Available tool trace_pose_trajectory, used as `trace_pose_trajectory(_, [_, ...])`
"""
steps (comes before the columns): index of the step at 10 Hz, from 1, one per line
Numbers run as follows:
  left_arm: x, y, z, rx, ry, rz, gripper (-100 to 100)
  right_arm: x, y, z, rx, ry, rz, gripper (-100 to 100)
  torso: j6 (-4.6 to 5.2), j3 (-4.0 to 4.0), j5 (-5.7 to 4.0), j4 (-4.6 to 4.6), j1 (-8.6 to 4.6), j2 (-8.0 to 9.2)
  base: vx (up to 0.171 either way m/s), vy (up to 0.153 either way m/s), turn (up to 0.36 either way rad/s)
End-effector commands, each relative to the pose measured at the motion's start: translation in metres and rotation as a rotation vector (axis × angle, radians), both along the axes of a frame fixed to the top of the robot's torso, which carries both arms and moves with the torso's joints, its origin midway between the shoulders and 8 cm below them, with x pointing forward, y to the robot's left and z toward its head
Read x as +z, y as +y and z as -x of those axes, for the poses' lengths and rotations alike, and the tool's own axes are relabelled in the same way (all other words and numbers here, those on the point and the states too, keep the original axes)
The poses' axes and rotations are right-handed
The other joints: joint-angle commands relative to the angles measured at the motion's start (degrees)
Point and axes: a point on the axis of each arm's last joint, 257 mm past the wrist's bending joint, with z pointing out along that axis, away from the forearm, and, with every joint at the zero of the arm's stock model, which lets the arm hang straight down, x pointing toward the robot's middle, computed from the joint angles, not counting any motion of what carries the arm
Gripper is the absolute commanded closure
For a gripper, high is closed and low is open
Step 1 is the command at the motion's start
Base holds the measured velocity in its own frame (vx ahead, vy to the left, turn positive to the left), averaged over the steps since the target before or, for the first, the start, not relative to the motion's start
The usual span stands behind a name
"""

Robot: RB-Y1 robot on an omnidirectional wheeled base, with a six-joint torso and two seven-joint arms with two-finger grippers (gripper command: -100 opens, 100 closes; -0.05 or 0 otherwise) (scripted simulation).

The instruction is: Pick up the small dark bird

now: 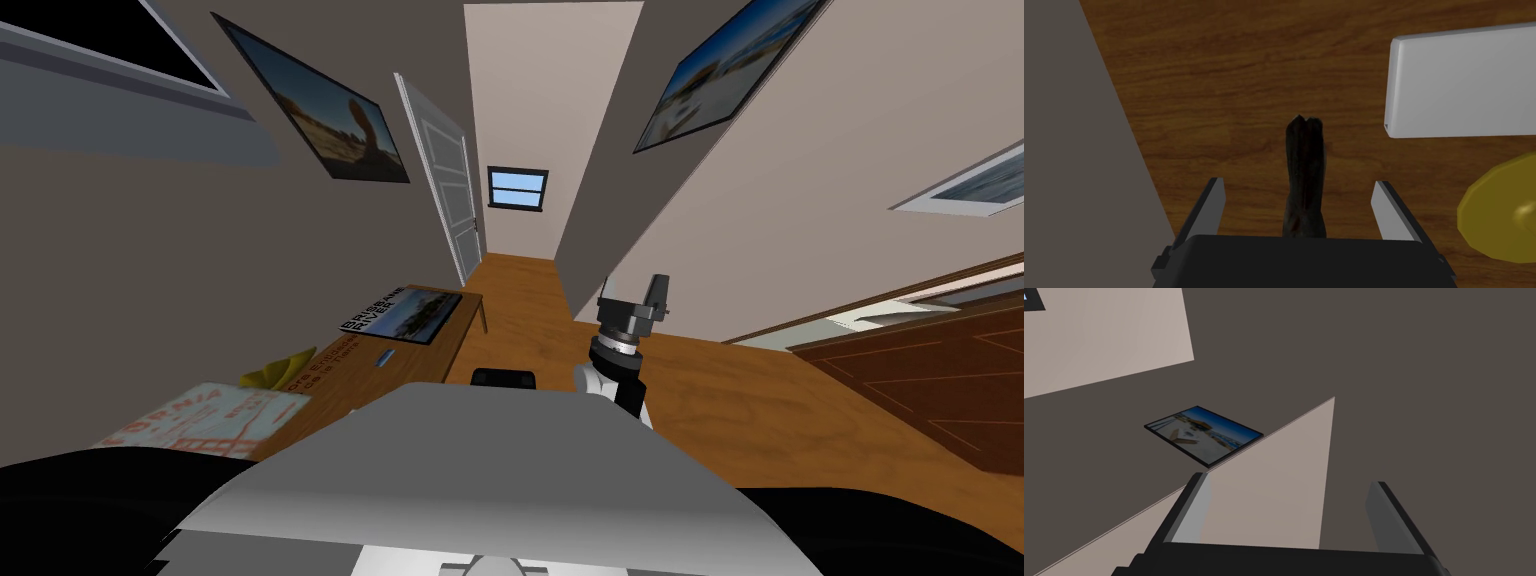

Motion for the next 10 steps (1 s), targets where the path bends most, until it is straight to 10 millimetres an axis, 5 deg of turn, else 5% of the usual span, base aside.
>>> trace_pose_trajectory(1, [-0.013,-0.013,-0.023,0.033,-0.061,0.026,-100,0.0,0.0,0.0,0.0,0.0,0.0,0,0.0,0.0,0.0,0.0,0.0,0.0,0.045,0.003,0.113])
trace_pose_trajectory(3, [-0.002,-0.006,0.01,0.013,0.0,0.006,-100,0.0,0.0,0.0,0.0,0.0,0.0,0,0.0,-0.13,0.0,-0.05,0.02,-0.22,0.052,0.009,0.019])
trace_pose_trajectory(8, [-0.019,-0.023,-0.048,0.004,-0.109,0.055,-100,0.0,0.0,0.0,0.0,0.0,0.0,0,0.16,-0.06,0.11,0.03,-0.01,-0.14,-0.004,0.001,0.006])
trace_pose_trajectory(10, [-0.012,-0.012,-0.021,-0.016,-0.054,0.029,-100,0.0,0.0,0.0,0.0,0.0,0.0,0,0.35,-0.08,0.32,0.15,0.19,-0.32,0.004,-0.004,-0.021])
